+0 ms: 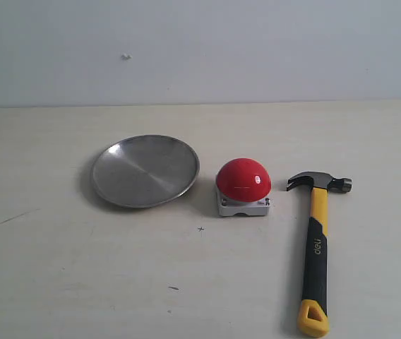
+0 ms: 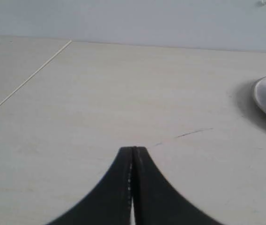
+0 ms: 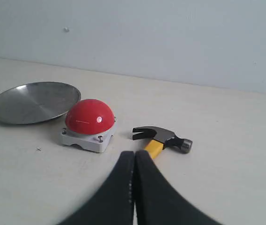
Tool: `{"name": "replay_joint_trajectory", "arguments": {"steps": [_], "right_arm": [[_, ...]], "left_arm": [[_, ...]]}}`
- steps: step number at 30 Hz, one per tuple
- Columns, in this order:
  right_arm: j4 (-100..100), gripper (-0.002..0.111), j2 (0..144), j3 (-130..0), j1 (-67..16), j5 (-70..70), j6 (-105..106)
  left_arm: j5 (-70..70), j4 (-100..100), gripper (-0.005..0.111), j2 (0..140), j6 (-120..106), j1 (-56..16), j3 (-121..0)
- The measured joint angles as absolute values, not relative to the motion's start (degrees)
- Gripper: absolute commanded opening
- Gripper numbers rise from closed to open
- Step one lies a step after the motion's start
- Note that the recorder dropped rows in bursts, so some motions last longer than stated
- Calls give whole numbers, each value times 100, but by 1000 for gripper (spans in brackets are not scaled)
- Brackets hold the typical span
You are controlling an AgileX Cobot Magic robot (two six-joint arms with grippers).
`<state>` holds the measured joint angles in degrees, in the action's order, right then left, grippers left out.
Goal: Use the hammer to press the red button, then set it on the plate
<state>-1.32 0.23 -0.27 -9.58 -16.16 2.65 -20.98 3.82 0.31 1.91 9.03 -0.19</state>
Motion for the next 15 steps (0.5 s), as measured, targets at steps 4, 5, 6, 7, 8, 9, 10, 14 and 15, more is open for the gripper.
{"name": "replay_joint_trajectory", "arguments": {"steps": [4,5,6,7,8,9,10,14,15], "right_arm": [[-73,0,23,-27,-958,-1173,323],[-73,0,23,-27,-958,-962,323],[-73,0,23,-27,-958,-725,312],[-73,0,23,-27,-958,-459,312],[-73,0,23,-27,-958,-227,312],[-73,0,23,-27,-958,84,284],[-73,0,23,-27,-958,392,214],[-244,0,23,-27,-958,1105,-594],[-260,0,23,-27,-958,1162,-885]], "left_arm": [[-2098,382,0,31,191,903,-19],[-2098,382,0,31,191,903,-19],[-2098,382,0,31,191,903,-19],[-2098,382,0,31,191,903,-19],[-2098,382,0,31,191,903,-19],[-2098,382,0,31,191,903,-19],[-2098,382,0,31,191,903,-19],[-2098,382,0,31,191,903,-19],[-2098,382,0,31,191,903,-19]]}}
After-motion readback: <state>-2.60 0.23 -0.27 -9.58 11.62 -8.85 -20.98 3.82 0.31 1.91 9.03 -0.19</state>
